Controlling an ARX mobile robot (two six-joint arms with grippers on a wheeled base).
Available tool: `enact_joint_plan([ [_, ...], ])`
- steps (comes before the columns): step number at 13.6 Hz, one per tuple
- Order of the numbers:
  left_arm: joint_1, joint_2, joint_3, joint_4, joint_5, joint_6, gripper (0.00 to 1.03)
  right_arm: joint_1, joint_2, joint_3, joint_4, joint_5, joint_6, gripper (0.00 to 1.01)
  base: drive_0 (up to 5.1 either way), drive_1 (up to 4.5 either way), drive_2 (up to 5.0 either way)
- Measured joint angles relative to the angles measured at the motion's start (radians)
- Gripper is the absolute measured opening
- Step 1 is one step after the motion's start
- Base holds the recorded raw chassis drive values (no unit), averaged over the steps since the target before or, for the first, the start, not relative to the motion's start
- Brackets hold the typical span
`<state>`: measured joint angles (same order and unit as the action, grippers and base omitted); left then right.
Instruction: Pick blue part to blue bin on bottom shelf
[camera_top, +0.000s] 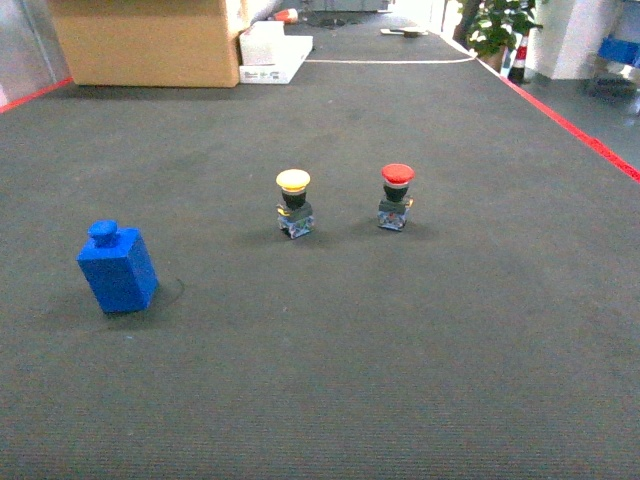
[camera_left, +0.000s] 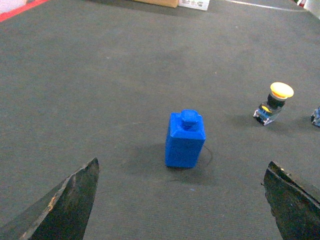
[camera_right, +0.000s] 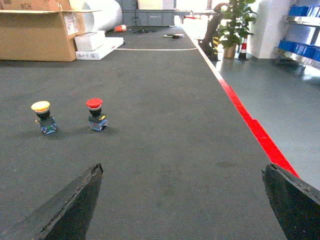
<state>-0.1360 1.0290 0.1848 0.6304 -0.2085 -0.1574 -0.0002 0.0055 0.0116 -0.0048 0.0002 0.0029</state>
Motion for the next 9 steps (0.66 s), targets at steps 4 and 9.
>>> enact_joint_plan([
  [4, -0.016, 0.862, 0.361, 0.351, 0.03, 0.061, 0.98, 0.0, 0.0, 0.0, 0.0, 0.0, 0.0, 0.98, 0.0, 0.0, 0.0],
  [9, 0.01, 0.995, 0.528, 0.285, 0.029, 0.056, 0.98, 0.0, 0.0, 0.0, 0.0, 0.0, 0.0, 0.98, 0.0, 0.0, 0.0],
])
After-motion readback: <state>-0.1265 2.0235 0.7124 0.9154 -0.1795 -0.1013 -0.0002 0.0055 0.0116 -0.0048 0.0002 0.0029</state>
